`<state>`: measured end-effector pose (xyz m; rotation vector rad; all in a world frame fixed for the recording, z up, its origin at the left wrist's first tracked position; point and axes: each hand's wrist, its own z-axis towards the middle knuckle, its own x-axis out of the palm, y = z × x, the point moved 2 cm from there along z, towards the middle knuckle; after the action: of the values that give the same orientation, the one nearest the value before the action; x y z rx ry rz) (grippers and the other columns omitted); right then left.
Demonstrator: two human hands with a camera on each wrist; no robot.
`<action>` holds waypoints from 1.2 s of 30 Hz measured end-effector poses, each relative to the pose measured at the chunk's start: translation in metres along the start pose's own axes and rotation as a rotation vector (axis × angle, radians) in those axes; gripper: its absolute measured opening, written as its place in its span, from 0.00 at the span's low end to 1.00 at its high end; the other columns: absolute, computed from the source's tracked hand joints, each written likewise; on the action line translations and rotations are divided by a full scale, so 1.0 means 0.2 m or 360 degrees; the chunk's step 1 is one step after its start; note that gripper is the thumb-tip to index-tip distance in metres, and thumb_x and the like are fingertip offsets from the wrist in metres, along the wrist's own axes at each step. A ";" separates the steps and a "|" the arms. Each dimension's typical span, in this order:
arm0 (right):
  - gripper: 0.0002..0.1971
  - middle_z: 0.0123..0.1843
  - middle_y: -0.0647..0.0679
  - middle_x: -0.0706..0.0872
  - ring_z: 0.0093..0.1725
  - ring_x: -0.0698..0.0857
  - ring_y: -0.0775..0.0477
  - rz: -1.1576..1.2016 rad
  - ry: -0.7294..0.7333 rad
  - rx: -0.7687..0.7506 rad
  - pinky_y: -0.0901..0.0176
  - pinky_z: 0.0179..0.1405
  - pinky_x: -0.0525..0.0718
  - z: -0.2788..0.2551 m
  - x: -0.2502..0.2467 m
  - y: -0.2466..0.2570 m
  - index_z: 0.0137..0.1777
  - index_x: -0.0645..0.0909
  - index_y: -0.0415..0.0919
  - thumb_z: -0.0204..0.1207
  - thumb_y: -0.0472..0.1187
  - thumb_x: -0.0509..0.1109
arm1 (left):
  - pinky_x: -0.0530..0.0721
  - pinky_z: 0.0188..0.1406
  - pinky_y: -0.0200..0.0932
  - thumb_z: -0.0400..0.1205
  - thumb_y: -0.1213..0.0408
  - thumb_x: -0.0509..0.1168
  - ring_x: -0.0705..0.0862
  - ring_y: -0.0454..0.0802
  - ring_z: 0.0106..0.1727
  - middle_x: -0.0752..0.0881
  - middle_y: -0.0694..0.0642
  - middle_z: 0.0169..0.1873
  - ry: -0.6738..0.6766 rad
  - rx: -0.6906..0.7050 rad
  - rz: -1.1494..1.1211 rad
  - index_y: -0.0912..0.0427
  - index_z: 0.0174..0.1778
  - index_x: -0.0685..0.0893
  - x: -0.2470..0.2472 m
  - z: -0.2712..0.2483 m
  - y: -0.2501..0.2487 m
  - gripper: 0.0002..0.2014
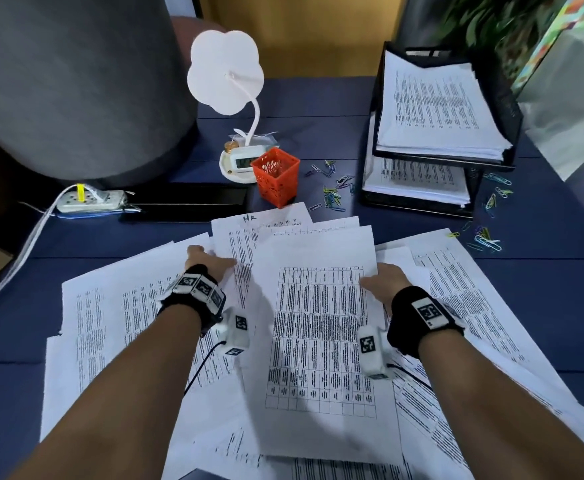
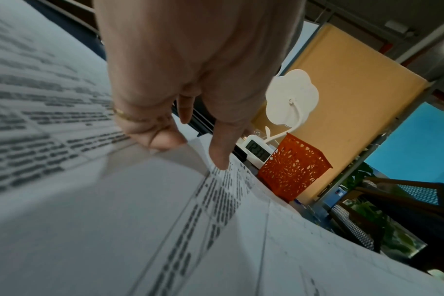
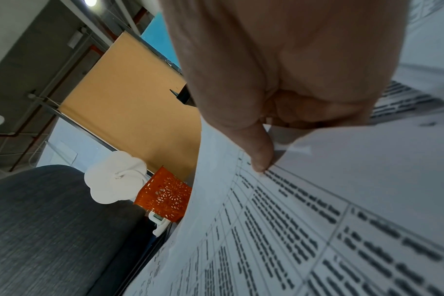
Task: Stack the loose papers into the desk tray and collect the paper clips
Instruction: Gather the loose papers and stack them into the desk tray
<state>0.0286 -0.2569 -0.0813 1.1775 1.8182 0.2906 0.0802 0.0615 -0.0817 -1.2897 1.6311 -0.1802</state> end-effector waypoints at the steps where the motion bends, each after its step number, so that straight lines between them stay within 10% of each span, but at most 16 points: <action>1: 0.14 0.61 0.38 0.85 0.60 0.83 0.37 0.0018 -0.0001 0.0010 0.52 0.59 0.81 0.00 0.00 0.00 0.62 0.80 0.32 0.78 0.35 0.65 | 0.75 0.64 0.48 0.76 0.61 0.73 0.76 0.60 0.70 0.73 0.58 0.75 0.0012 0.0031 -0.0034 0.63 0.76 0.63 0.01 -0.01 0.00 0.36; 5: 0.12 0.60 0.39 0.85 0.61 0.83 0.36 0.0165 0.0045 0.0062 0.49 0.63 0.80 0.01 0.00 -0.01 0.61 0.80 0.32 0.78 0.34 0.65 | 0.79 0.48 0.49 0.81 0.63 0.65 0.80 0.57 0.47 0.80 0.60 0.42 0.0011 0.0360 0.0001 0.63 0.50 0.80 0.07 -0.01 0.03 0.07; 7: 0.10 0.61 0.38 0.85 0.61 0.82 0.36 0.0282 0.0096 0.0088 0.43 0.67 0.79 0.02 -0.01 -0.02 0.58 0.81 0.36 0.78 0.34 0.66 | 0.76 0.37 0.47 0.83 0.63 0.62 0.76 0.53 0.37 0.77 0.58 0.32 0.0048 0.0456 -0.0091 0.63 0.39 0.76 0.07 -0.02 0.06 0.09; 14: 0.14 0.63 0.41 0.85 0.63 0.81 0.37 0.0517 0.0150 0.0123 0.41 0.70 0.75 0.02 0.00 -0.02 0.63 0.80 0.36 0.78 0.34 0.67 | 0.66 0.24 0.40 0.85 0.61 0.57 0.63 0.47 0.27 0.64 0.53 0.27 0.0208 0.0550 -0.0480 0.57 0.41 0.67 -0.05 -0.07 0.11 0.09; 20: 0.13 0.63 0.42 0.84 0.64 0.80 0.38 0.0737 0.0164 0.0123 0.44 0.71 0.74 0.01 0.01 -0.03 0.64 0.79 0.36 0.81 0.33 0.64 | 0.80 0.47 0.53 0.83 0.62 0.59 0.77 0.52 0.41 0.76 0.59 0.39 0.0392 0.0478 -0.0703 0.59 0.47 0.75 0.02 -0.13 0.06 0.05; 26: 0.14 0.63 0.41 0.82 0.61 0.79 0.39 0.0785 0.0141 0.0110 0.47 0.67 0.74 0.00 0.01 -0.03 0.67 0.75 0.34 0.83 0.33 0.63 | 0.77 0.50 0.41 0.88 0.61 0.55 0.78 0.47 0.48 0.79 0.51 0.44 0.0464 0.0665 -0.0797 0.58 0.51 0.73 0.16 -0.31 -0.07 0.05; 31: 0.16 0.64 0.40 0.83 0.63 0.81 0.37 0.0715 0.0106 0.0145 0.42 0.69 0.76 0.01 0.02 -0.04 0.67 0.76 0.34 0.81 0.38 0.66 | 0.81 0.55 0.46 0.80 0.60 0.69 0.77 0.49 0.44 0.77 0.53 0.44 0.0514 0.0747 -0.0452 0.58 0.57 0.70 0.22 -0.35 -0.06 0.16; 36: 0.17 0.65 0.42 0.81 0.64 0.79 0.38 0.0713 0.0171 0.0107 0.52 0.63 0.74 -0.03 0.02 -0.03 0.70 0.74 0.35 0.82 0.35 0.63 | 0.78 0.67 0.59 0.80 0.56 0.66 0.80 0.58 0.64 0.80 0.58 0.64 0.0637 0.0656 -0.0140 0.56 0.69 0.65 0.29 -0.36 -0.03 0.24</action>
<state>0.0194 -0.2547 -0.0845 1.6415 1.6473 0.5598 0.0334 -0.0186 -0.0789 -1.0459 1.7473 -0.8289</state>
